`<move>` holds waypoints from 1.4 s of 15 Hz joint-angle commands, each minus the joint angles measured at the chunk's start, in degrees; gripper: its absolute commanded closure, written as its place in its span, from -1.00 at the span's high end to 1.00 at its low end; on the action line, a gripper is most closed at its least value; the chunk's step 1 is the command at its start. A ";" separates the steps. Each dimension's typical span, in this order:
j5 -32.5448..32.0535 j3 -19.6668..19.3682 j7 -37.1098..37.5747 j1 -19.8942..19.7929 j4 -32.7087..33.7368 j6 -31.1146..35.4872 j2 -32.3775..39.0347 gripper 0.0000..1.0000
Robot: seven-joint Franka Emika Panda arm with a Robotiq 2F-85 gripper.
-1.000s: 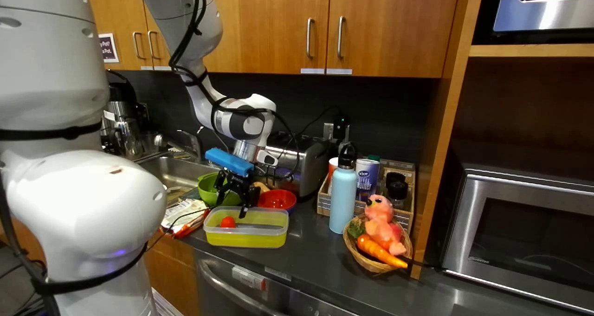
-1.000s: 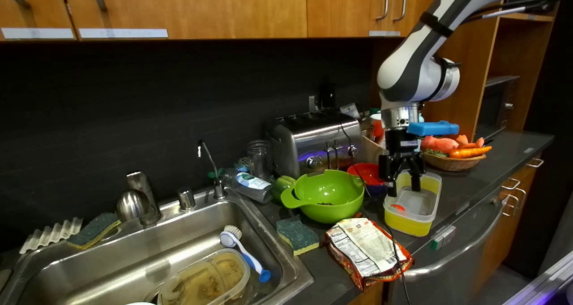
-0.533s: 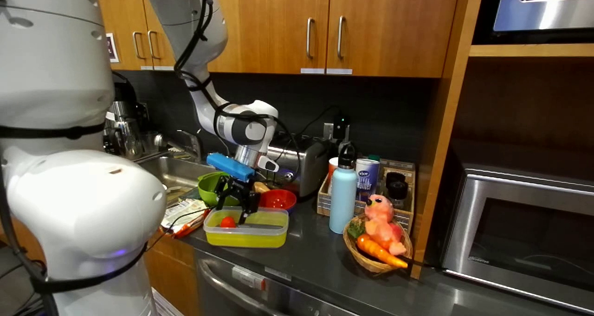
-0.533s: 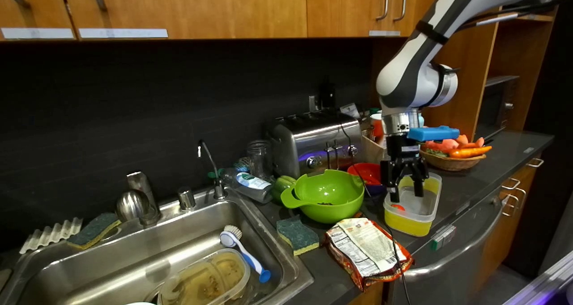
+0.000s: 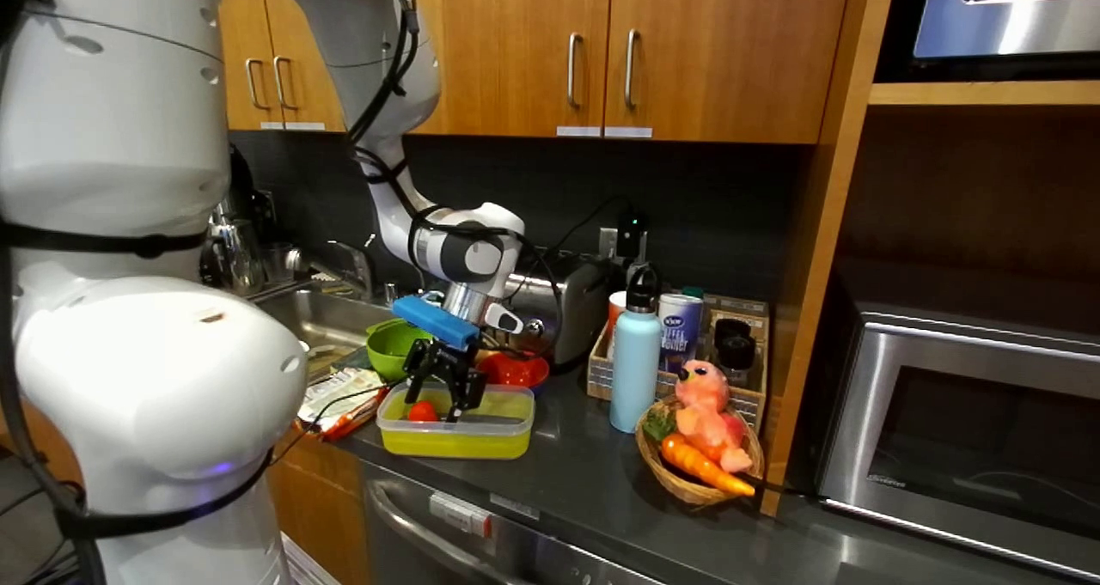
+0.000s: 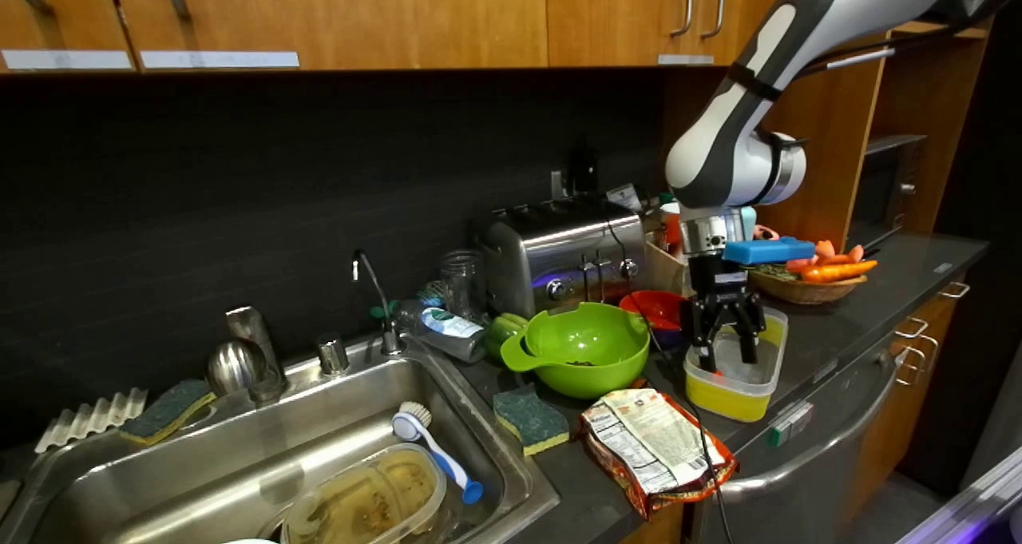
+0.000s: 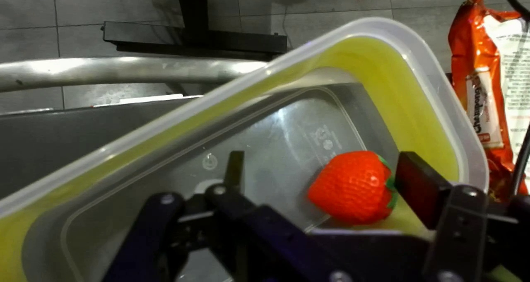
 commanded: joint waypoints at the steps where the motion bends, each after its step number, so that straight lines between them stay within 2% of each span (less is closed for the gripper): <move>1: -1.71 -0.21 0.97 -0.28 2.18 -1.44 1.56 0.22; 7: -2.63 -0.41 0.93 -0.38 3.51 -1.77 2.35 -0.71; 8: -2.58 -0.41 0.94 -0.40 3.60 -1.85 2.39 -0.55; 9: -2.47 -0.43 1.00 -0.46 3.61 -1.80 2.37 -0.02; 10: -2.45 -0.47 0.97 -0.54 3.61 -1.75 2.29 -0.03; 12: -2.53 -0.65 1.22 -0.71 3.39 -1.66 1.71 0.11; 15: -2.86 -1.24 1.73 -1.19 2.78 -1.31 0.48 0.47; 19: -6.52 -3.36 5.37 -2.26 0.94 -0.52 -2.63 0.98; 21: -9.10 -4.53 7.87 -2.83 0.16 -0.64 -4.68 1.00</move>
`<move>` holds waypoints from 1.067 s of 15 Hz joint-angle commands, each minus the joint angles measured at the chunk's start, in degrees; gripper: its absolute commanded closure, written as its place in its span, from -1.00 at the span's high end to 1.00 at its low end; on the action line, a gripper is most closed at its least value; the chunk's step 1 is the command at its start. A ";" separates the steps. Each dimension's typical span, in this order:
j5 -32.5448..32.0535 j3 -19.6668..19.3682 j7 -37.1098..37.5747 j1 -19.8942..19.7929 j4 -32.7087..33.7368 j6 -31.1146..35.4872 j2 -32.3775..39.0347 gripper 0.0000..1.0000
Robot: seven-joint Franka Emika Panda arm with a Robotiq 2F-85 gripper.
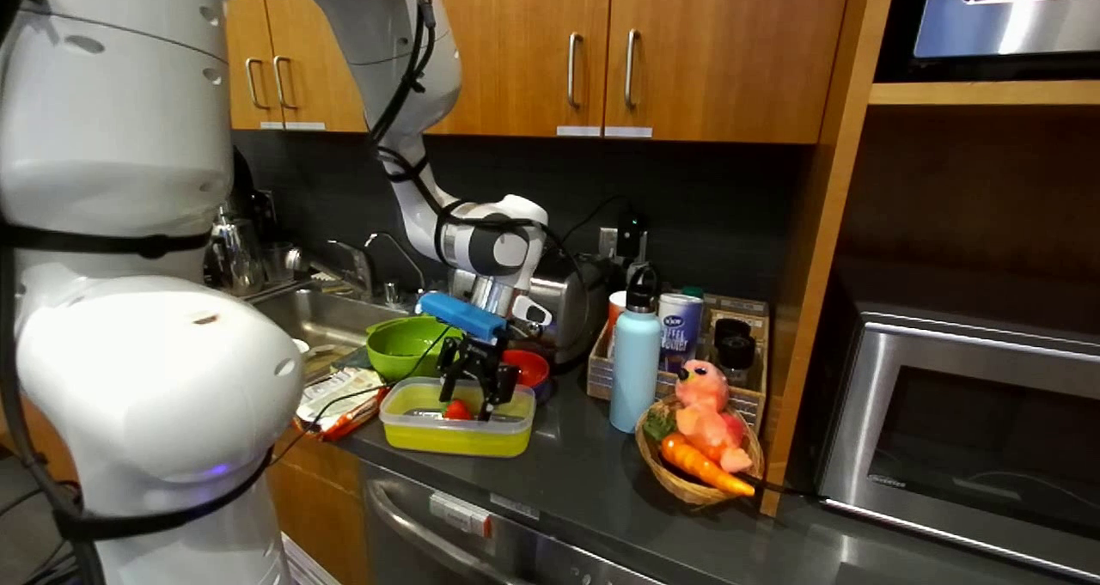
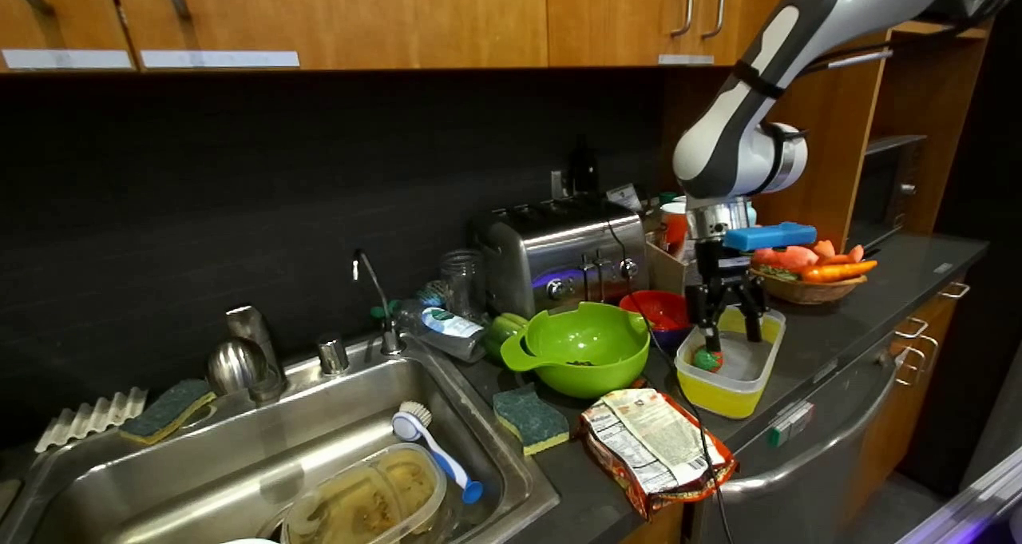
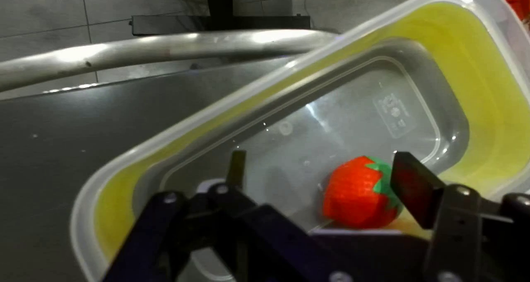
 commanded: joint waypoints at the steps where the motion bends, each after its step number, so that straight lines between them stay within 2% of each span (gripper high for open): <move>1: -4.43 -1.81 4.74 -1.05 -2.93 -0.07 -6.04 1.00; 8: -10.20 -2.24 10.62 -1.78 -4.42 -0.72 -12.27 1.00; 16: -8.79 -4.16 10.04 -4.56 -6.72 0.51 -12.38 1.00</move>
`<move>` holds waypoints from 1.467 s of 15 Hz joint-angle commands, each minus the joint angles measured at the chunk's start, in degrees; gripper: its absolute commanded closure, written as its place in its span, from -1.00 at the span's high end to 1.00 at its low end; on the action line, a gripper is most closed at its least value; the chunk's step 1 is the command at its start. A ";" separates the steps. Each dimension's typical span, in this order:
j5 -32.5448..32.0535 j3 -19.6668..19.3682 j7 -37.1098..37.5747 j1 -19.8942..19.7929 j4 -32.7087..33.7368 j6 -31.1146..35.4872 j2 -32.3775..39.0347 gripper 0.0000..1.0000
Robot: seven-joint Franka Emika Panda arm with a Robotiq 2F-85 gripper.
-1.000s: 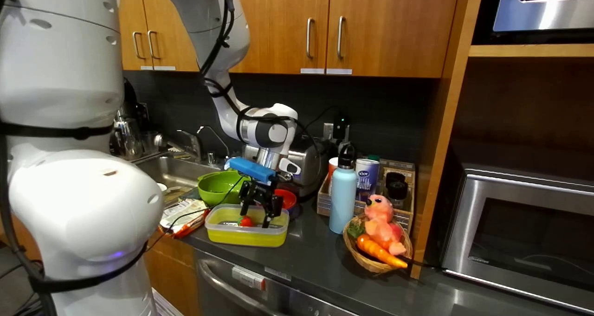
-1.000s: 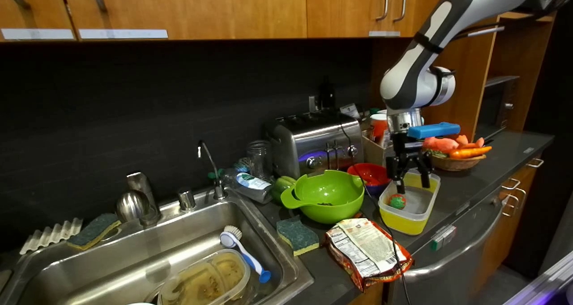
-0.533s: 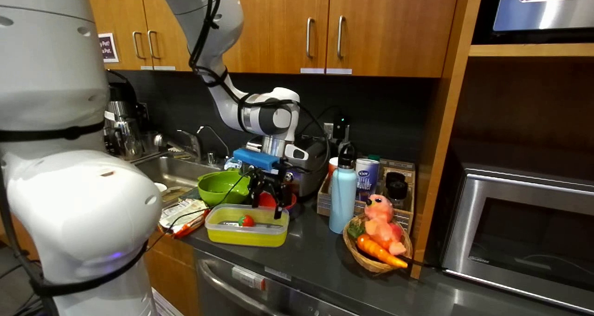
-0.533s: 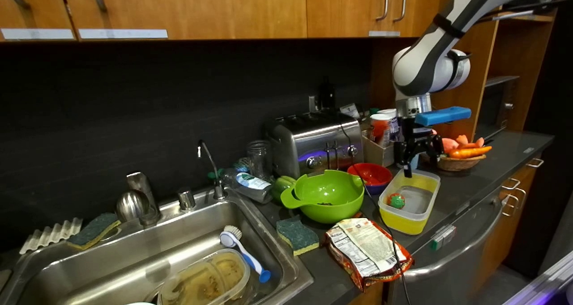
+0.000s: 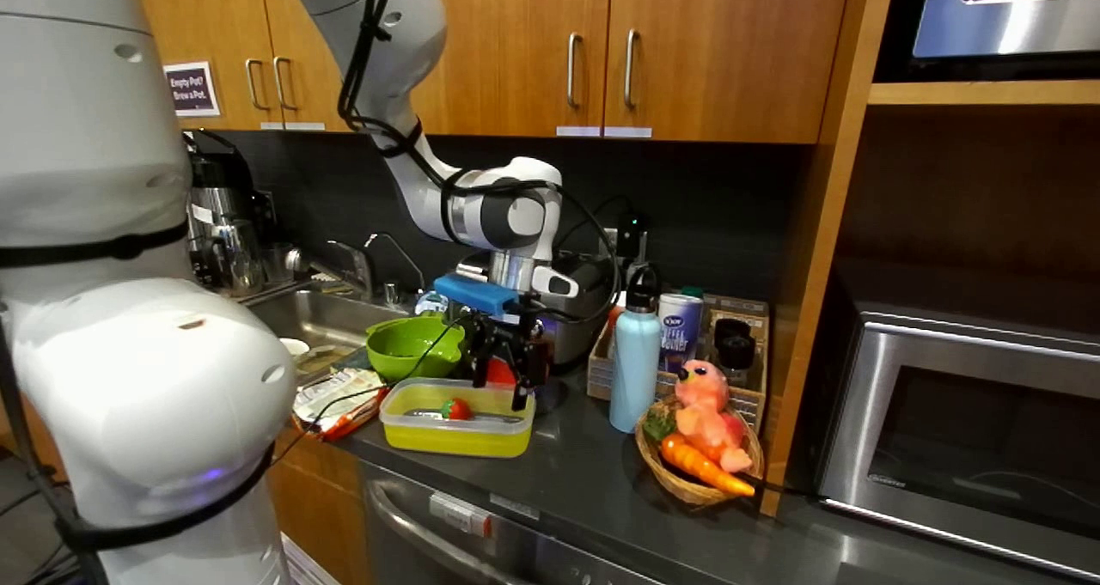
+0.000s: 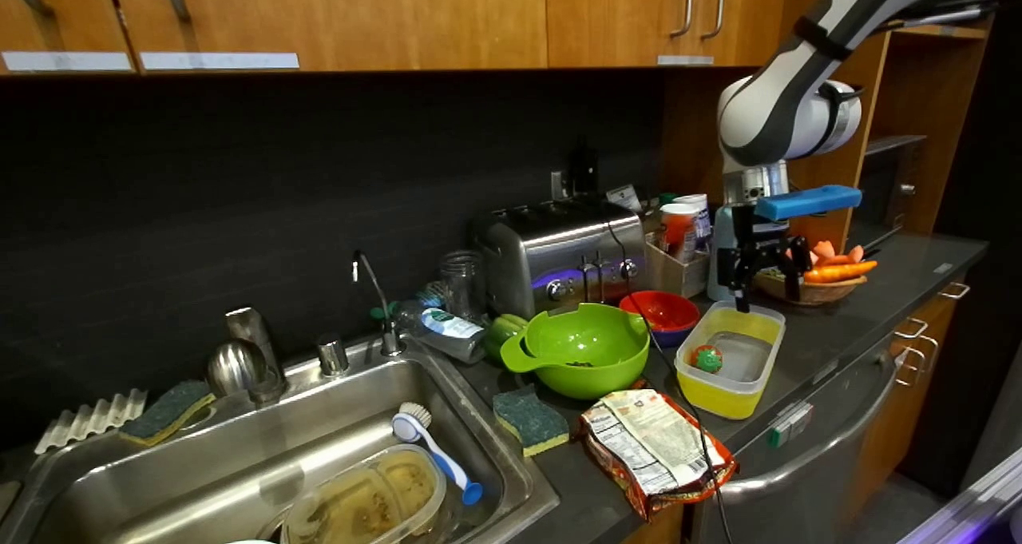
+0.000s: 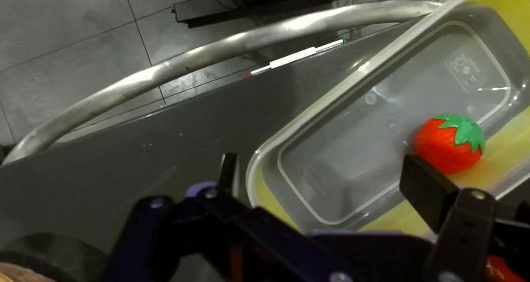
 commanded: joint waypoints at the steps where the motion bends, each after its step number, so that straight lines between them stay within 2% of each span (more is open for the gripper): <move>1: 0.42 -0.96 -0.21 -1.36 -1.83 0.59 -0.95 1.00; 3: 0.97 -1.32 -0.78 -1.68 -1.88 0.69 -0.31 1.00; 4: 1.07 -1.43 -1.04 -1.77 -1.80 0.77 0.12 0.57; 7: 1.16 -1.43 -1.22 -1.73 -1.72 0.88 0.64 0.22; 11: 1.42 -1.40 -1.33 -1.67 -1.75 1.13 1.08 -0.45; 14: 1.65 -1.34 -1.47 -1.60 -1.75 1.22 1.29 -0.88; 15: 1.77 -1.33 -1.53 -1.58 -1.73 1.21 1.36 -0.75; 16: 1.97 -1.33 -1.59 -1.57 -1.66 1.35 1.54 -0.18; 18: 2.65 -1.33 -1.96 -1.54 -1.52 1.53 1.96 -0.21; 22: 5.09 -1.16 -3.76 -1.32 -0.94 2.18 4.25 0.24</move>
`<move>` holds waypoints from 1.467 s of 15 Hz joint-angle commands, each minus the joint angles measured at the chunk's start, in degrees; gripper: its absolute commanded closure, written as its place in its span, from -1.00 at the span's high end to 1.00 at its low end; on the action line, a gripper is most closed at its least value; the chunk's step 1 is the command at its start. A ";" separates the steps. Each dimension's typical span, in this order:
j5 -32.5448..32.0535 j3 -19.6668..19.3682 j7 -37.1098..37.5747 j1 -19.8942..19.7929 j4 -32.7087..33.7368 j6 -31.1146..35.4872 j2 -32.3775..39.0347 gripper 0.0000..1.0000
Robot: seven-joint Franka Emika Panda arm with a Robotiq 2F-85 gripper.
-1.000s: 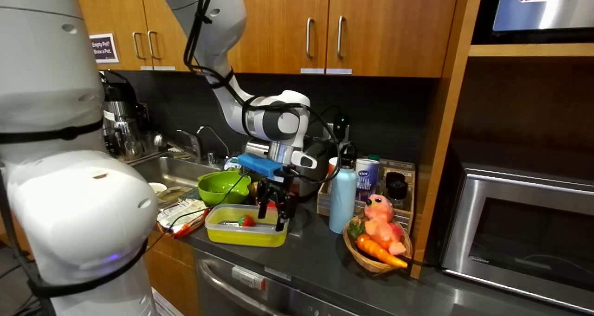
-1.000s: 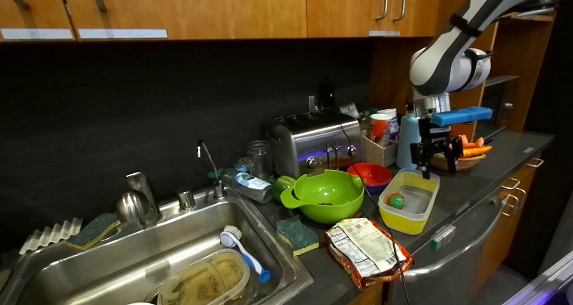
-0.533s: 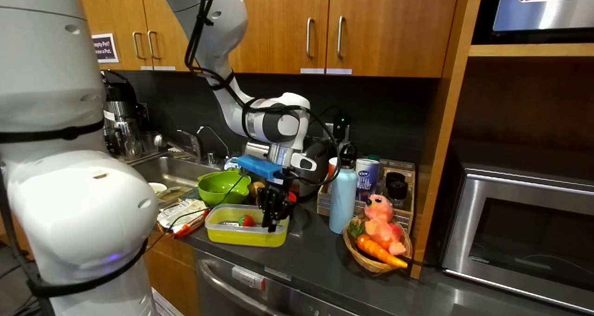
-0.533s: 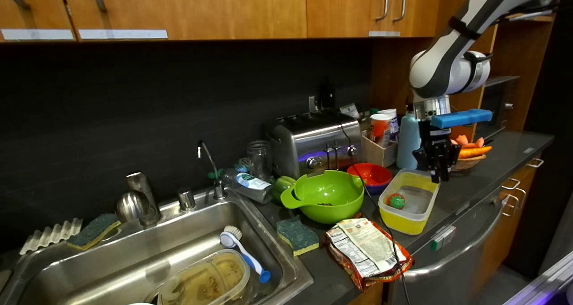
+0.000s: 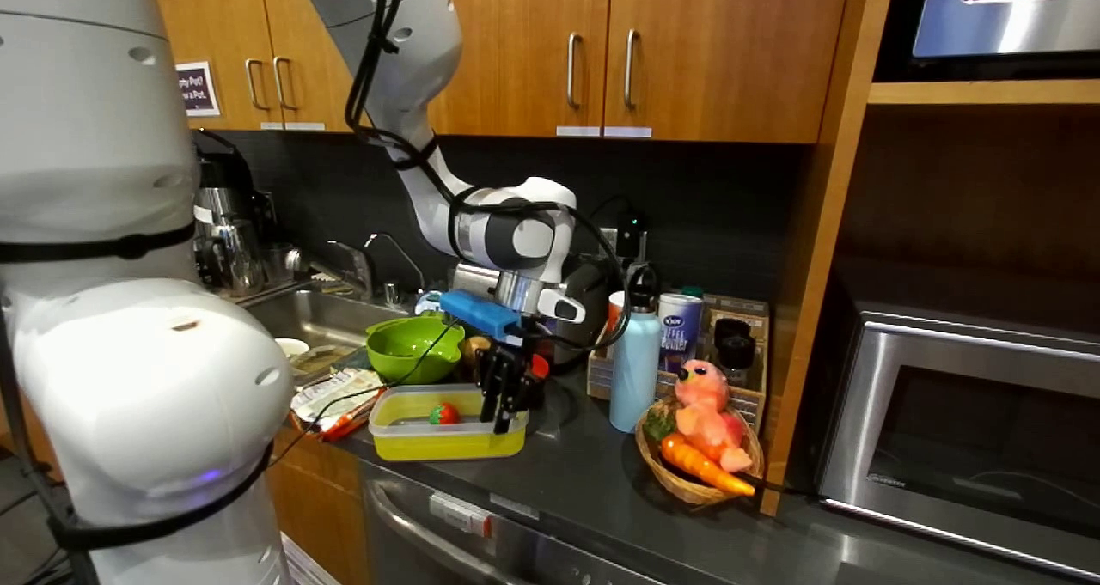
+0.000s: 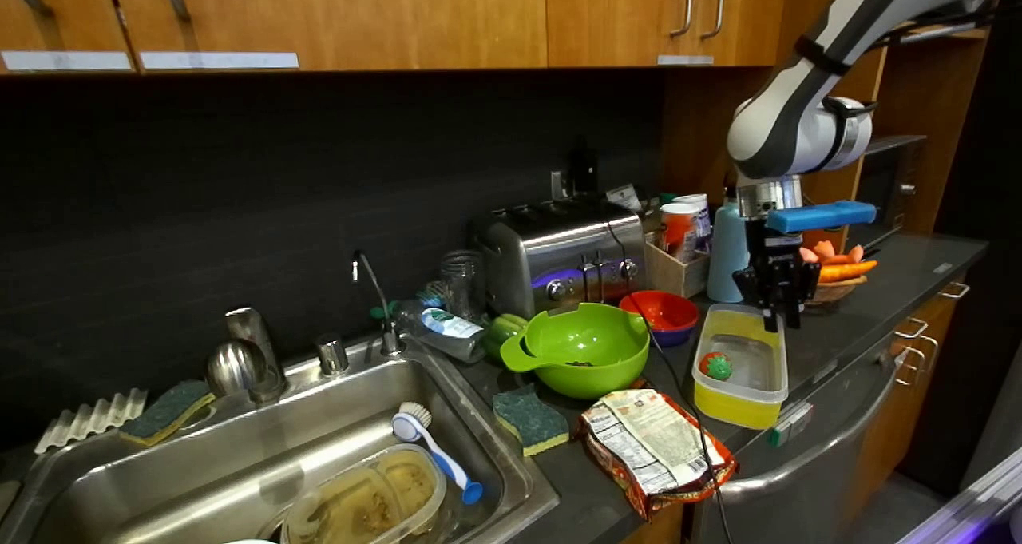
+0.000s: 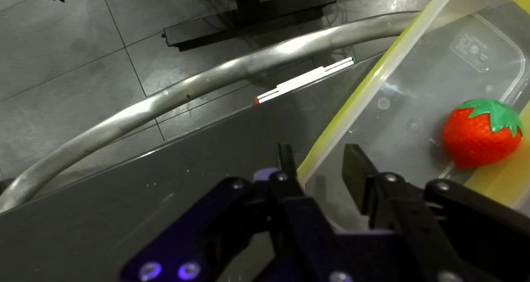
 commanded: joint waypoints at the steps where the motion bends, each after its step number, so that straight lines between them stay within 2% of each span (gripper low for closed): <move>1: 2.69 0.29 -2.54 0.12 0.64 1.20 2.41 0.39; 5: 4.53 0.67 -4.15 0.29 1.47 1.63 4.49 0.92; 6: 4.69 0.75 -4.43 0.34 1.67 1.48 4.76 0.99; 7: 4.85 0.80 -4.77 0.39 1.96 1.50 5.21 0.55; 8: 4.94 0.91 -4.87 0.45 2.26 1.40 5.54 0.28; 10: 4.70 1.06 -5.11 0.45 2.78 1.30 6.03 0.17; 17: 4.68 1.30 -5.39 0.41 3.79 1.17 6.72 -0.92; 19: 4.75 1.31 -5.42 0.40 3.83 1.31 6.67 -1.00; 22: 4.76 1.28 -5.38 0.37 3.71 1.38 6.38 -0.96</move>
